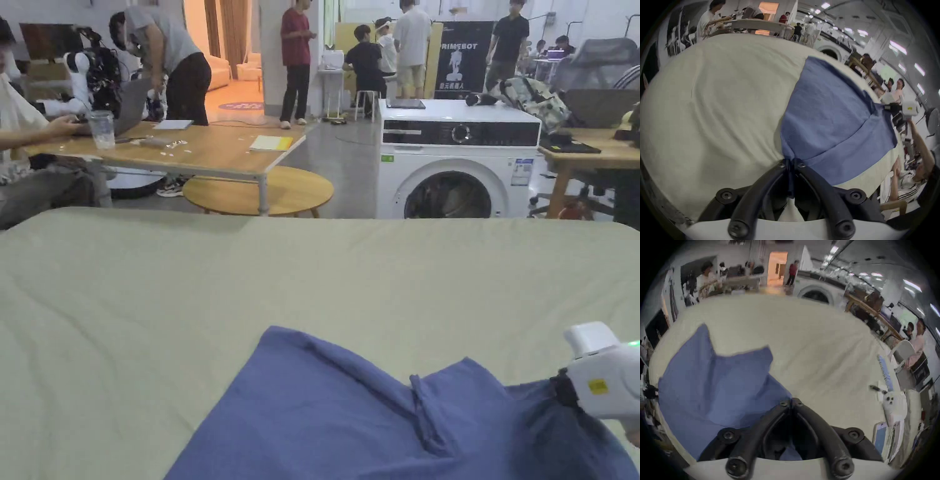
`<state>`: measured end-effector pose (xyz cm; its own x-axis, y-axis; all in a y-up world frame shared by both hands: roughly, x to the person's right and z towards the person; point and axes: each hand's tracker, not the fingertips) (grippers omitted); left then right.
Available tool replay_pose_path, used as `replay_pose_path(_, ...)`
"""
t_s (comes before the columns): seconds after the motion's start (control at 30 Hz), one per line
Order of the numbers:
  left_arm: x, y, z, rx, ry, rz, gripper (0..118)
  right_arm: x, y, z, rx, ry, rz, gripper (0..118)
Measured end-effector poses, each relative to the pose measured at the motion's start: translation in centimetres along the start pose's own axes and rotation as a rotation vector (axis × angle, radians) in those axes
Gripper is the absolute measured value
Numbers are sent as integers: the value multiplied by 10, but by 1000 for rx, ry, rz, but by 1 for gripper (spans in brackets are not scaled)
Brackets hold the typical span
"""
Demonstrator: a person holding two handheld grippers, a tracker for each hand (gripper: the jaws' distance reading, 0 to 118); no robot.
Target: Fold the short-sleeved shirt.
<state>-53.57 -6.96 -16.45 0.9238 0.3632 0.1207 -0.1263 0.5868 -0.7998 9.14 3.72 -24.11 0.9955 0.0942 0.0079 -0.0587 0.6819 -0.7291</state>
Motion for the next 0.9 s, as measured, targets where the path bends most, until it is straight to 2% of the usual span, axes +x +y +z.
replay_pose_path(0.07, 15, 6, 25, 129, 29, -58, 0, 4, 8, 44, 84, 16, 1, 0)
replay_pose_path(0.1, 22, 14, 40, 203, -2, -74, 0, 5, 11, 64, 129, 10, 6, 0)
replay_pose_path(0.2, 49, 59, 93, 435, -51, -108, 0, 4, 22, 133, 278, -42, 43, 0)
replay_pose_path(0.3, 83, 118, 141, 624, -77, -191, 0, 15, 43, 190, 414, -58, -10, 0)
replay_pose_path(0.43, 121, 210, 177, 726, -72, -239, 0, 37, 88, 236, 551, -119, -79, 0)
replay_pose_path(0.53, 146, 266, 196, 799, -85, -240, 0, 50, 123, 257, 625, -110, -147, 0)
replay_pose_path(0.63, 167, 316, 210, 826, -47, -264, 0, 58, 164, 266, 660, -153, -170, 0)
replay_pose_path(0.7, 178, 346, 216, 841, -22, -269, 0, 61, 195, 266, 660, -149, -177, 0)
replay_pose_path(0.9, 196, 412, 216, 815, 59, -284, 0, 56, 268, 254, 674, -215, -187, 0)
